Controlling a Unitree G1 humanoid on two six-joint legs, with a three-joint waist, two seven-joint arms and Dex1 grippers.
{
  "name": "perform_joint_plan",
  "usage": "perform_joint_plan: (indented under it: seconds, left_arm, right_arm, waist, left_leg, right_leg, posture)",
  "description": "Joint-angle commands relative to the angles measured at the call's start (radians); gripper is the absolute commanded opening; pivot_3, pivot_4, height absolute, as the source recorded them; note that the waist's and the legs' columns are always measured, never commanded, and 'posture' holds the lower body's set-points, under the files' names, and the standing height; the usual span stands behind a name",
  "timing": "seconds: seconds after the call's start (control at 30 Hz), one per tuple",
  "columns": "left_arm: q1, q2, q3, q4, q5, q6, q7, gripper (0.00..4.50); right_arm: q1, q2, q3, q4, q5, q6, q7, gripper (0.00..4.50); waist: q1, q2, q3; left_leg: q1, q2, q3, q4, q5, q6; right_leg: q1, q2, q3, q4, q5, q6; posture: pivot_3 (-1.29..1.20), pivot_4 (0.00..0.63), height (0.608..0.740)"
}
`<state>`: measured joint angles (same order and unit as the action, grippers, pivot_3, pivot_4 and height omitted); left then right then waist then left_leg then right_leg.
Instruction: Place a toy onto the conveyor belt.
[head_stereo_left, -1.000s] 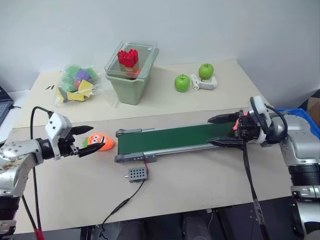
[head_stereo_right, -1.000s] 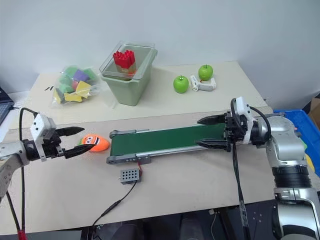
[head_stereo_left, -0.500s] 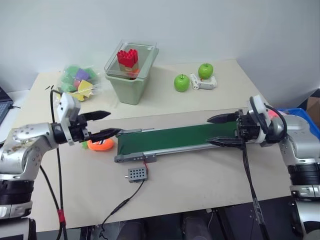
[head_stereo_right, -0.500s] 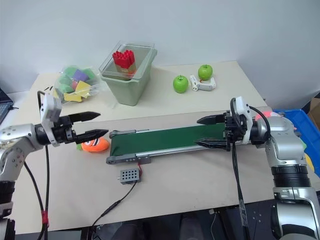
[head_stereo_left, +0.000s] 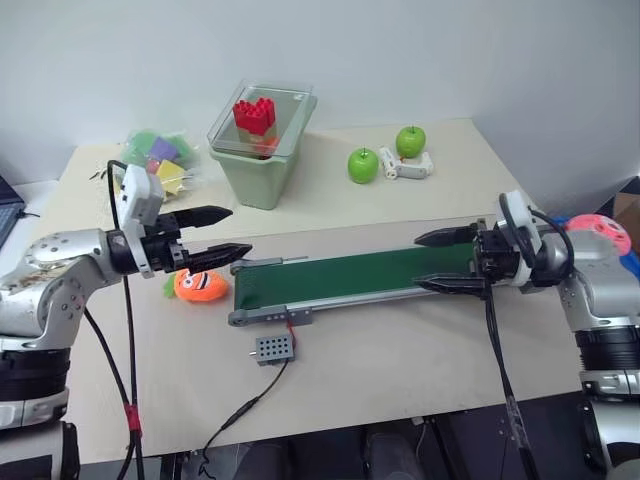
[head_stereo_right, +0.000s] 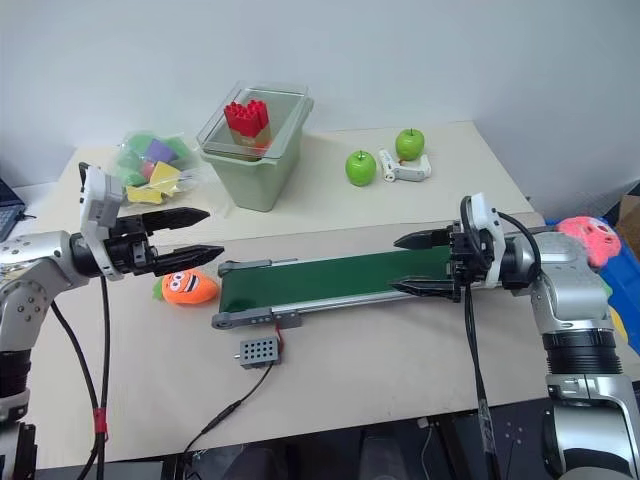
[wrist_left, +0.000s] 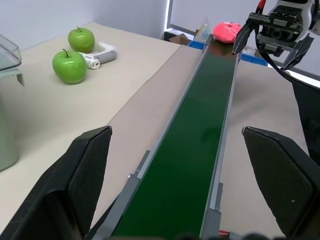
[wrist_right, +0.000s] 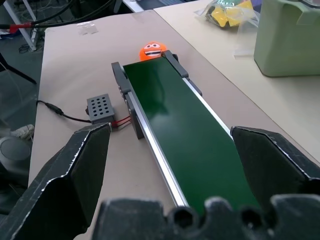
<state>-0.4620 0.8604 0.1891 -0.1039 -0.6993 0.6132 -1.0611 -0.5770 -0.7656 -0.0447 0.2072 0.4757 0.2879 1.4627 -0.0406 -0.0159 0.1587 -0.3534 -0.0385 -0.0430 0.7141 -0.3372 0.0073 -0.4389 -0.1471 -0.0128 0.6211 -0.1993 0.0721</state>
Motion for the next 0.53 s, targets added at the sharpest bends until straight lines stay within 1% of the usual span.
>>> perform_joint_plan:
  seconds: [0.03,0.23,0.53]
  left_arm:
    - [-0.031,0.001,0.005,-0.003,0.019,-0.018,0.001,4.46]
    - [-0.043,-0.004,0.002,0.010,0.036,-0.020,-0.002,4.46]
    - [-0.021,0.006,0.020,0.028,0.052,-0.030,-0.007,4.46]
  right_arm:
    - [-0.017,-0.008,-0.021,-0.019,0.009,-0.019,0.003,4.50]
    - [-0.009,-0.008,-0.025,-0.026,0.012,-0.018,-0.001,4.50]
    - [-0.021,-0.004,-0.022,-0.014,0.008,-0.023,0.000,4.50]
  waist:
    - [0.000,0.000,0.000]
    - [-0.001,0.000,0.000]
    - [-0.001,0.000,0.000]
  left_leg:
    - [0.000,0.000,0.000,0.000,0.000,0.000]
    - [0.000,0.000,0.000,0.000,0.000,0.000]
    - [0.000,0.000,0.000,0.000,0.000,0.000]
  right_leg:
    - [0.000,0.000,0.000,0.000,0.000,0.000]
    - [0.000,0.000,0.000,0.000,0.000,0.000]
    - [0.000,0.000,0.000,0.000,0.000,0.000]
  posture:
    - [0.00,0.150,0.740]
    - [0.00,0.150,0.740]
    - [0.00,0.150,0.740]
